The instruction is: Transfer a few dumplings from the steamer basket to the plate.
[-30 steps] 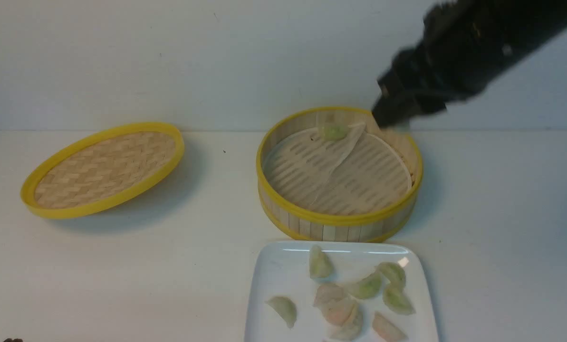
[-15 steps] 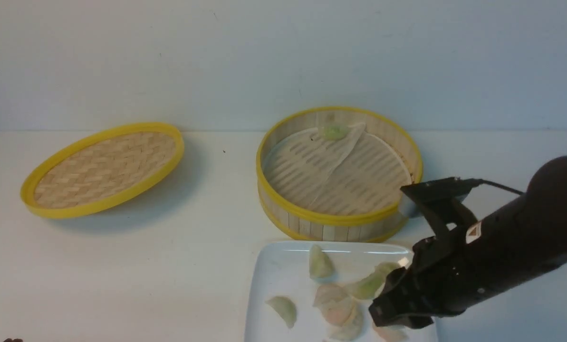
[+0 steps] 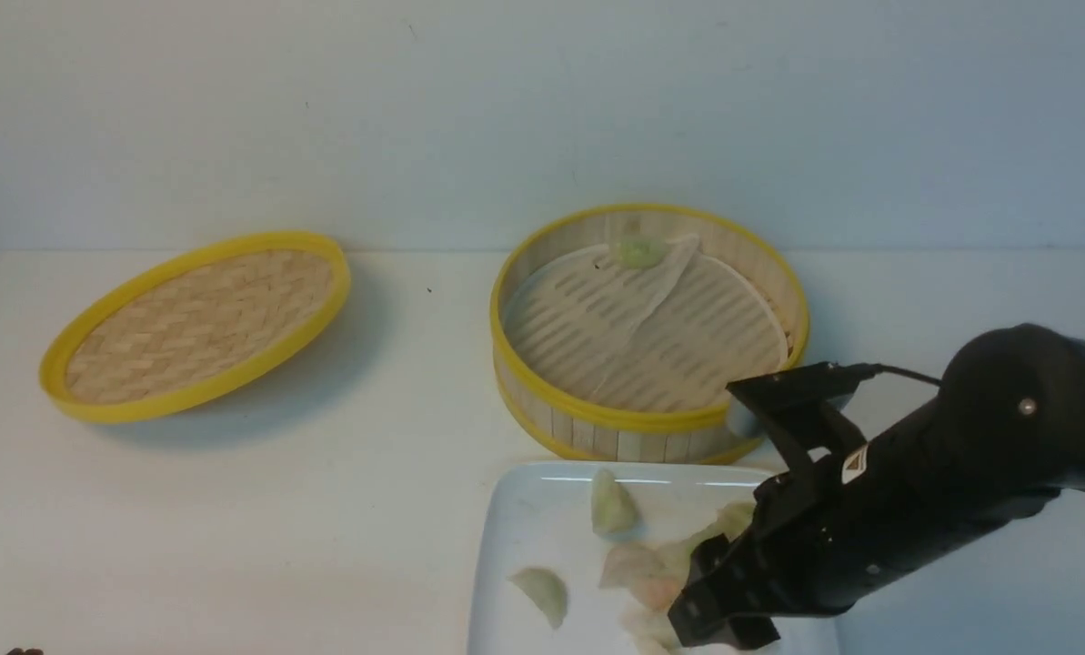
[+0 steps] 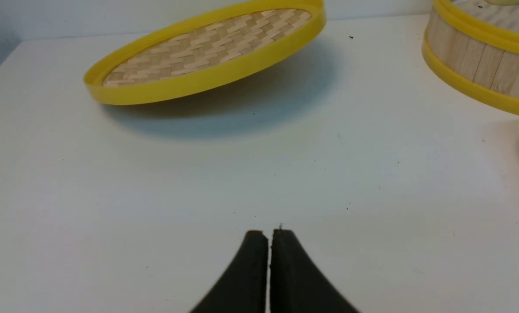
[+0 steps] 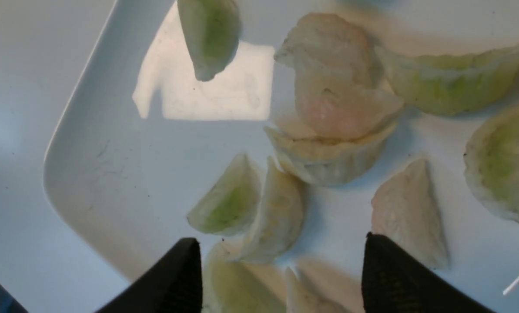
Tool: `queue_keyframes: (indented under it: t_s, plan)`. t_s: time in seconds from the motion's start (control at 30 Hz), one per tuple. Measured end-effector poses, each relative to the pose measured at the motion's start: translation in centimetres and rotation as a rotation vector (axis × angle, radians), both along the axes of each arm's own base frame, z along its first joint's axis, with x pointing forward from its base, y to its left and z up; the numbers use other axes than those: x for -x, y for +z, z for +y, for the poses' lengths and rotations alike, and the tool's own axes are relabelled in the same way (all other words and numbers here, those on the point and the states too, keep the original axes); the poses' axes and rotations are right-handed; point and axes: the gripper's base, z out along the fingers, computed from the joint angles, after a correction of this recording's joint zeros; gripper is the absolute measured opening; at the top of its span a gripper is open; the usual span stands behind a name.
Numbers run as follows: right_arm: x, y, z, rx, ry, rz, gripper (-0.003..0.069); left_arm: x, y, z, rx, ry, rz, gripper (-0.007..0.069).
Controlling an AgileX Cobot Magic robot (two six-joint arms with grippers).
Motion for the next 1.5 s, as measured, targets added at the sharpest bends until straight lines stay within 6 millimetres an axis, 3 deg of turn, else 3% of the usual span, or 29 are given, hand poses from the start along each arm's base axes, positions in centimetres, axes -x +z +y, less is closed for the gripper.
queue_keyframes:
  t_s: [0.03,0.13,0.23,0.27,0.33,0.37,0.47,0.53,0.6,0.63,0.67,0.7,0.73,0.83,1.0,1.1,1.5]
  plan:
    - [0.0,0.2,0.0,-0.002,0.002,-0.005,0.045,0.0,0.0,0.0,0.0,0.0,0.0,-0.0006]
    - [-0.3,3.5,0.1,-0.014,0.027,-0.067,0.0408,0.0,0.0,0.0,0.0,0.0,0.0,-0.0006]
    - [0.0,8.6,-0.5,-0.032,0.019,-0.178,0.0304,0.0,0.0,0.0,0.0,0.0,0.0,-0.0006]
    - [0.1,9.0,-0.6,-0.036,0.016,-0.192,0.0296,0.0,0.0,0.0,0.0,0.0,0.0,-0.0006]
    - [1.0,12.8,-1.5,-0.048,0.005,-0.279,0.0218,0.0,0.0,0.0,0.0,0.0,0.0,-0.0006]
    - [2.5,16.9,-2.9,-0.068,-0.016,-0.395,0.0138,0.0,0.0,0.0,0.0,0.0,0.0,-0.0006]
    - [6.0,22.4,-6.1,-0.101,-0.077,-0.599,0.0032,0.0,0.0,0.0,0.0,0.0,0.0,-0.0006]
    - [9.5,25.3,-9.1,-0.134,-0.148,-0.756,0.0,0.0,0.0,0.0,0.0,0.0,0.0,-0.0006]
    - [11.8,26.5,-11.1,-0.15,-0.199,-0.85,-0.0008,0.0,0.0,0.0,0.0,0.0,0.0,-0.0006]
    - [13.9,27.0,-12.6,-0.178,-0.235,-0.918,-0.0011,0.0,0.0,0.0,0.0,0.0,0.0,-0.0006]
    - [15.6,27.1,-13.9,-0.202,-0.269,-0.969,-0.0012,0.0,0.0,0.0,0.0,0.0,0.0,-0.0006]
    - [15.9,27.0,-14.2,-0.205,-0.275,-0.976,-0.0012,0.0,0.0,0.0,0.0,0.0,0.0,-0.0006]
    - [18.0,26.6,-15.8,-0.246,-0.317,-1.039,-0.0013,0.0,0.0,0.0,0.0,0.0,0.0,-0.0006]
    - [21.9,24.0,-18.4,-0.342,-0.372,-1.157,-0.0014,0.0,0.0,0.0,0.0,0.0,0.0,-0.0006]
    - [25.1,19.4,-20.4,-0.43,-0.399,-1.303,-0.0014,0.0,0.0,0.0,0.0,0.0,0.0,-0.0006]
    - [25.5,17.1,-20.6,-0.5,-0.43,-1.308,-0.0014,0.0,0.0,0.0,0.0,0.0,0.0,-0.0006]
    - [22.9,12.9,-18.3,-0.608,-0.461,-1.088,-0.0014,0.0,0.0,0.0,0.0,0.0,0.0,-0.0006]
